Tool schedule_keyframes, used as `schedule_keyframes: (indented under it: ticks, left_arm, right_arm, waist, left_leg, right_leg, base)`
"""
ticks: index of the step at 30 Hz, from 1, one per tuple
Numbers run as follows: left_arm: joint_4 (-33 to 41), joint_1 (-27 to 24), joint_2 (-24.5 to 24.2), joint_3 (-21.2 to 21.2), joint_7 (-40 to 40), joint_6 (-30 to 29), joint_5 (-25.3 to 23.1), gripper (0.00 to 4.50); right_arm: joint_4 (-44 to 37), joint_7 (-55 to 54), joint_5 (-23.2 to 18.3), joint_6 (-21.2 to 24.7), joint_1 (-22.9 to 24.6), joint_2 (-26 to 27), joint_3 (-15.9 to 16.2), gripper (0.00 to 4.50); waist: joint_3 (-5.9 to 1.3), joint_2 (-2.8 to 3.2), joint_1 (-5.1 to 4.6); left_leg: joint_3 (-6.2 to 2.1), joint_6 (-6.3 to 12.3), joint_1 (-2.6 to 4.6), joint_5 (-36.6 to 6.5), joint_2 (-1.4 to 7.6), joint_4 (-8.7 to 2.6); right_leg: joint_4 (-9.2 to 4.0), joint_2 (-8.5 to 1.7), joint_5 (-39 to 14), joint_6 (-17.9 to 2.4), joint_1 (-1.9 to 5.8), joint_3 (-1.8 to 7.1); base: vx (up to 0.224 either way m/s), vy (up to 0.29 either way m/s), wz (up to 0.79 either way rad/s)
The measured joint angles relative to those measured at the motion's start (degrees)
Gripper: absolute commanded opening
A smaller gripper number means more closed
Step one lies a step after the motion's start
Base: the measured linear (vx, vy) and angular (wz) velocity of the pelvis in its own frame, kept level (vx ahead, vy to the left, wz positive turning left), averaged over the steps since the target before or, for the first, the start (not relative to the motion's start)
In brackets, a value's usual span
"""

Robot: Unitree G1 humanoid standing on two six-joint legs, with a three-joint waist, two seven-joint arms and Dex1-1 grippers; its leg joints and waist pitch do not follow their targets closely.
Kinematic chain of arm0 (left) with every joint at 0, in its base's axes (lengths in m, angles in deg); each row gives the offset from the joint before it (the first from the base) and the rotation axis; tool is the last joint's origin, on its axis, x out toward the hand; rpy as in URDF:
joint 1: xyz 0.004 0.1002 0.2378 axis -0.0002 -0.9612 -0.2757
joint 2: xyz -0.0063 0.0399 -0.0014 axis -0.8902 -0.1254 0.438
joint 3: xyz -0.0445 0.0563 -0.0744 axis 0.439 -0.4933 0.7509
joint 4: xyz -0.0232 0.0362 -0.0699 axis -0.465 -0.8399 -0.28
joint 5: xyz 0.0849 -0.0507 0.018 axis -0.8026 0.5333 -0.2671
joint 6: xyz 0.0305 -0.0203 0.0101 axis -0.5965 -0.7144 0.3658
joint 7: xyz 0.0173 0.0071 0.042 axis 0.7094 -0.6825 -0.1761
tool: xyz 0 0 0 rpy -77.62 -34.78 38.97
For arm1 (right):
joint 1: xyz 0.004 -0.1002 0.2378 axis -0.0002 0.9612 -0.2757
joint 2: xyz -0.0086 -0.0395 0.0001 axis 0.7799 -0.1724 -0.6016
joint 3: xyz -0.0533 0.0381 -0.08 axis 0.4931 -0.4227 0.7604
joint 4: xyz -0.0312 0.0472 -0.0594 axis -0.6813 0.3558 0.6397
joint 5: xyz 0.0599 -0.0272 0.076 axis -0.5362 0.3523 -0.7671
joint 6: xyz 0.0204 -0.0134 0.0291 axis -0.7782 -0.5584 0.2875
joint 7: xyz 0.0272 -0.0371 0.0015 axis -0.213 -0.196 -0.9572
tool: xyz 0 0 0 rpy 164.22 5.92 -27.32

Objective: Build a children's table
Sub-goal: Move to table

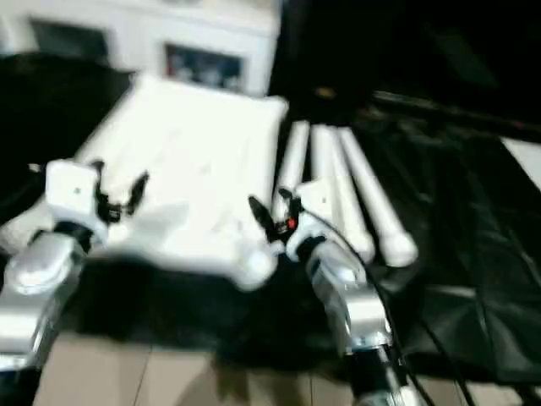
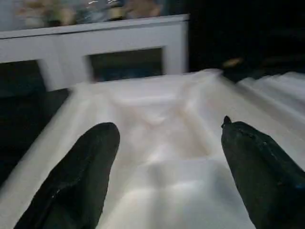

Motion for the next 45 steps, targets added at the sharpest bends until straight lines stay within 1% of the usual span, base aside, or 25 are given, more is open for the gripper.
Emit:
schedule_keyframes:
  ticks: [1,2,3,4,5,6,7,8,9,10,11,12,13,14,15,16,17,18,20,23,29,32,35,39,45]
  left_arm:
    - [0.1,-0.24,-0.21,-0.35,0.4,0.01,-0.01,3.86]
    - [0.06,-0.16,-1.4,0.03,0.6,0.05,-0.02,3.86]
    - [-0.29,-1.09,-2.66,1.51,0.69,0.13,-0.07,3.86]
    - [-2.05,-1.09,-3.39,2.97,0.66,-0.11,-0.15,3.86]
    - [-2.75,-0.97,-3.2,3.03,0.79,-0.18,-0.15,3.86]
    - [-2.65,-0.74,-2.9,2.78,1.06,-0.15,-0.11,3.86]
    - [-2.61,-0.19,-2.6,2.37,1.7,-0.07,0.01,3.86]
    - [-2.31,0.39,-2.9,1.49,3.68,0.41,0.37,3.86]
    - [-2.2,0.81,-3.26,0.44,5.56,0.84,0.69,3.86]
    - [-2.38,0.84,-2.89,-1.08,7.24,1.16,1.0,3.86]
    - [-2.24,0.46,-3.84,-3.64,10.52,2.08,1.42,3.86]
    - [-2.2,0.02,-4.65,-4.28,12.12,2.41,1.74,3.86]
    - [-2.2,-0.16,-5.58,-4.51,13.63,2.5,2.06,3.86]
    - [-2.26,-0.21,-6.74,-4.56,15.22,2.8,2.35,3.86]
    - [-2.34,-0.4,-8.77,-4.77,17.95,3.1,2.78,3.86]
    - [-2.57,-0.63,-10.65,-4.85,21.32,3.11,3.47,3.86]
    - [-2.62,-0.63,-11.89,-5.4,24.41,3.09,4.13,3.86]
    - [-2.61,-0.66,-12.37,-5.73,25.62,3.08,4.42,3.86]
    - [-2.39,-0.74,-15.51,-7.96,32.01,2.79,5.06,3.71]
    - [-1.89,-0.78,-19.32,-10.75,38.77,0.94,5.82,3.53]
    - [0.81,-0.82,-24.93,-14.89,48.71,-1.06,6.85,3.09]
    - [0.77,-0.79,-25.78,-15.73,51.36,-1.53,6.64,2.8]
    - [-0.04,-0.22,-26.82,-17.61,52.03,-1.33,4.57,2.51]
    - [-0.32,-0.14,-27.99,-18.66,52.76,-2.62,3.36,2.22]
    - [-0.32,-0.17,-28.16,-18.83,53.39,-4.82,3.12,1.76]
  right_arm:
    - [-0.05,-0.27,0.39,0.02,0.05,-0.2,-0.53,3.34]
    - [-0.38,-0.57,0.59,-0.04,-0.86,0.32,-0.43,3.34]
    - [-0.34,-0.76,0.75,0.08,-1.99,1.99,0.74,3.34]
    - [-1.3,-0.6,0.74,0.05,-2.21,3.45,2.42,3.34]
    - [-2.09,-0.53,0.75,0.05,-1.97,3.59,3.37,3.34]
    - [-2.47,-0.63,0.75,0.05,-1.96,3.1,3.1,3.34]
    - [-2.85,-0.67,0.75,0.06,-1.91,2.23,2.69,3.34]
    - [-3.44,-0.06,0.56,0.32,-1.6,1.39,1.93,3.34]
    - [-4.1,0.65,0.28,0.64,-1.28,0.75,1.31,3.34]
    - [-4.45,1.25,0.0,0.95,-0.39,0.06,0.64,3.34]
    - [-4.55,2.62,-0.83,2.14,0.5,-1.01,-0.03,3.34]
    - [-4.62,3.43,-1.26,2.82,0.53,-1.54,-0.32,3.34]
    - [-5.06,4.27,-1.5,3.14,0.5,-1.9,-0.46,3.34]
    - [-5.56,5.38,-1.89,3.37,0.39,-2.47,-0.32,3.34]
    - [-6.41,7.12,-2.46,4.05,0.38,-3.0,0.3,3.34]
    - [-7.71,9.54,-3.34,4.65,0.37,-3.73,1.46,3.34]
    - [-8.96,11.79,-3.88,5.36,0.37,-5.32,2.36,3.34]
    - [-9.36,12.63,-4.01,5.59,0.37,-6.02,2.6,3.34]
    - [-10.83,17.69,-4.32,7.3,0.44,-10.43,3.89,3.34]
    - [-13.03,23.86,-5.11,9.59,0.61,-15.88,4.51,3.34]
    - [-15.53,31.86,-5.52,12.73,0.63,-22.75,5.87,3.34]
    - [-16.4,33.57,-5.57,13.36,0.62,-23.64,6.03,3.34]
    - [-16.72,35.58,-5.63,14.97,0.62,-24.75,7.69,3.34]
    - [-18.7,37.34,-6.14,16.97,0.59,-25.91,7.93,3.34]
    - [-18.84,39.24,-6.11,17.88,0.52,-27.23,9.38,3.34]
  waist:
    - [-0.1,1.09,0.9]
    - [-0.29,3.07,1.19]
    - [-0.17,3.24,1.39]
    - [-0.23,3.14,0.56]
    - [-0.26,3.14,0.41]
    - [-0.42,2.81,-0.01]
    - [-0.6,2.01,-0.68]
    - [-0.61,0.21,-1.34]
    - [-0.31,-1.17,-1.93]
    - [-0.27,-1.23,-2.24]
    - [-0.13,-0.78,-1.68]
    - [-0.07,-0.46,-1.77]
    - [0.01,-0.13,-1.83]
    - [0.03,0.34,-1.96]
    - [0.08,0.49,-2.08]
    - [0.21,0.68,-2.54]
    - [0.48,1.08,-2.67]
    - [0.59,1.24,-2.68]
    - [0.81,1.56,-2.53]
    - [1.07,1.93,-2.45]
    - [1.22,2.13,-2.44]
    - [1.21,2.12,-2.46]
    - [1.21,2.13,-2.54]
    - [1.19,2.1,-2.57]
    - [1.19,2.09,-2.53]
  left_leg:
    - [0.0,-0.51,-1.56,0.3,-0.32,-0.58]
    - [-1.03,-4.88,-2.3,2.39,0.01,-3.43]
    - [-2.33,-5.28,-1.96,1.19,-0.39,-2.6]
    - [-3.73,-4.97,-1.16,0.49,-0.86,-2.56]
    - [-4.47,-4.66,0.4,0.17,-1.41,-3.61]
    - [-4.22,-4.86,1.33,0.08,-1.87,-4.52]
    - [-3.6,-4.95,2.17,-0.02,-2.46,-5.18]
    - [-1.6,-5.05,3.26,-0.23,-3.61,-5.79]
    - [-0.14,-5.04,3.79,-0.82,-4.32,-5.38]
    - [0.18,-4.6,3.98,-1.45,-4.25,-4.3]
    - [-0.89,-2.92,3.63,-1.09,-3.92,-3.05]
    - [-1.73,-3.91,3.12,-0.06,-3.86,-2.92]
    - [-2.11,-5.67,2.54,1.02,-3.38,-3.98]
    - [-2.16,-7.8,1.66,1.96,-2.62,-5.2]
    - [-2.04,-8.38,1.05,2.39,-1.89,-5.14]
    - [-1.82,-8.39,0.8,2.5,-1.39,-5.18]
    - [-1.27,-8.43,0.84,2.61,-0.73,-5.22]
    - [-0.96,-8.44,0.9,2.75,-0.56,-5.27]
    - [0.69,-8.15,1.04,2.95,0.31,-5.45]
    - [1.93,-8.11,1.29,3.14,1.14,-5.45]
    - [2.12,-8.25,1.32,3.36,1.32,-5.74]
    - [2.11,-8.34,1.32,3.45,1.36,-5.84]
    - [2.11,-8.32,1.22,3.48,1.37,-5.84]
    - [2.12,-8.23,1.04,3.58,1.37,-5.84]
    - [2.14,-8.18,1.01,3.53,1.37,-5.96]
  right_leg:
    - [-1.18,1.07,0.03,0.04,1.14,0.01]
    - [-0.53,2.75,-0.53,0.2,1.2,-1.91]
    - [4.56,2.07,-0.91,0.3,-1.19,-4.36]
    - [9.6,1.83,-0.42,0.54,-3.6,-5.56]
    - [12.08,2.11,-0.41,0.76,-6.9,-6.1]
    - [11.65,1.9,0.01,0.98,-9.52,-5.96]
    - [10.21,1.34,0.95,0.78,-11.61,-5.33]
    - [5.43,0.01,3.91,-0.78,-12.98,-3.68]
    - [3.17,-0.85,9.74,-2.65,-13.05,-1.91]
    - [3.96,-0.43,9.23,-2.7,-12.73,-1.07]
    - [3.42,0.43,8.93,-3.44,-11.75,-0.71]
    - [3.17,0.88,9.28,-3.57,-11.22,-0.83]
    - [3.15,1.3,9.38,-3.74,-10.97,-1.33]
    - [3.05,2.04,9.41,-3.78,-10.9,-1.57]
    - [2.76,2.37,9.59,-3.9,-10.88,-1.81]
    - [2.18,2.44,9.89,-4.01,-10.82,-2.13]
    - [1.49,2.38,10.04,-4.28,-10.55,-2.55]
    - [1.33,2.22,9.96,-4.49,-10.43,-2.78]
    - [1.24,1.9,9.95,-4.52,-10.13,-2.9]
    - [1.23,1.85,9.88,-4.4,-9.79,-2.89]
    - [1.28,1.86,9.75,-4.17,-9.64,-2.95]
    - [1.29,1.89,9.75,-4.17,-9.67,-2.99]
    - [1.27,1.9,9.74,-4.17,-9.72,-3.01]
    - [1.24,1.9,9.76,-4.42,-9.82,-3.0]
    - [1.15,1.9,9.64,-4.48,-9.83,-3.03]
  base:
    - [0.193,0.14,0.4]
    - [0.085,0.043,-0.13]
    - [0.085,0.043,-0.13]
    - [0.096,-0.077,-0.35]
    - [0.147,-0.103,-0.32]
    - [0.147,-0.103,-0.32]
    - [0.107,-0.034,-0.14]
    - [0.122,-0.038,0.06]
    - [0.122,-0.038,0.06]
    - [0.123,-0.078,0.21]
    - [0.12,-0.084,0.07]
    - [0.12,-0.084,0.07]
    - [0.092,-0.07,-0.08]
    - [0.0,0.0,0.0]
    - [0.0,0.0,0.0]
    - [0.0,0.0,0.0]
    - [0.0,0.0,0.0]
    - [0.0,0.0,0.0]
    - [0.0,0.0,0.0]
    - [0.0,0.0,0.0]
    - [0.0,0.0,0.0]
    - [0.0,0.0,0.0]
    - [0.0,0.0,0.0]
    - [0.0,0.0,0.0]
    - [0.0,0.0,0.0]
